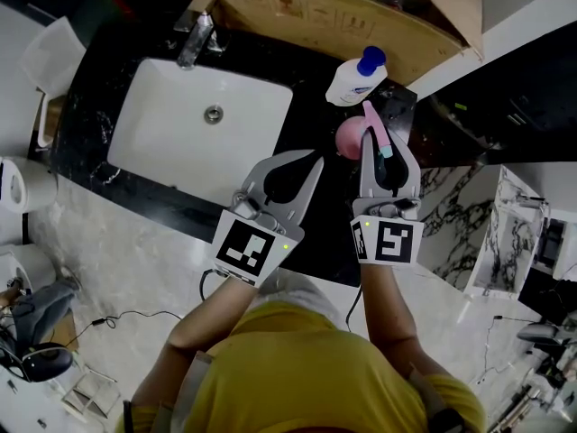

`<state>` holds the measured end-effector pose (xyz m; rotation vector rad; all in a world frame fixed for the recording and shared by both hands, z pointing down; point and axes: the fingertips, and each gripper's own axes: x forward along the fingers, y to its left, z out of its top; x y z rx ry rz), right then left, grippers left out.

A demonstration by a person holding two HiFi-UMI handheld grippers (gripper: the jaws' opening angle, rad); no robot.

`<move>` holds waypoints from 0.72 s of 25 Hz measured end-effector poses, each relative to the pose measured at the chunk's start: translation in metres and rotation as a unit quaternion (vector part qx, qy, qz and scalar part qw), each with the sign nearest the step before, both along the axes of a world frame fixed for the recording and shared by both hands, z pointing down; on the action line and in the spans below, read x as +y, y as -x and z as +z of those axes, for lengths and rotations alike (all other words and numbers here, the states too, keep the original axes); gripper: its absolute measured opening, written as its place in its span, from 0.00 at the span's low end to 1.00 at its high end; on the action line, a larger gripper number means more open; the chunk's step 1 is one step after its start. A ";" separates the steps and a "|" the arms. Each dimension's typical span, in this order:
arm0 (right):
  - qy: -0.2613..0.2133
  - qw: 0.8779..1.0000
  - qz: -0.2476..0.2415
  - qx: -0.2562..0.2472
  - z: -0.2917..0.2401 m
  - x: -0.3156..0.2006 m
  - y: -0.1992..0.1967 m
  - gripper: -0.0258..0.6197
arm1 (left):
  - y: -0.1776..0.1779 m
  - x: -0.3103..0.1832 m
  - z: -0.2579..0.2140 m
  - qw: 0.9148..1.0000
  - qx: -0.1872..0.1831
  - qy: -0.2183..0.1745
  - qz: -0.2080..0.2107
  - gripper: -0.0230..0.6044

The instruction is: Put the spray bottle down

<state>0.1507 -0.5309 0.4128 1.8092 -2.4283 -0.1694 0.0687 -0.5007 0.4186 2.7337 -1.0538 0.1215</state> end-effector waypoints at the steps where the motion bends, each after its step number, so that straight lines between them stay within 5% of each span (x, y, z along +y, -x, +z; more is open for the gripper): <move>1: 0.002 1.000 0.000 0.000 0.001 0.000 0.000 0.14 | 0.000 0.000 0.001 1.000 0.000 0.001 -0.001 0.04; 18: 0.022 0.999 0.012 -0.025 0.006 -0.008 -0.011 0.14 | 0.003 0.006 0.004 1.000 0.004 0.011 -0.004 0.04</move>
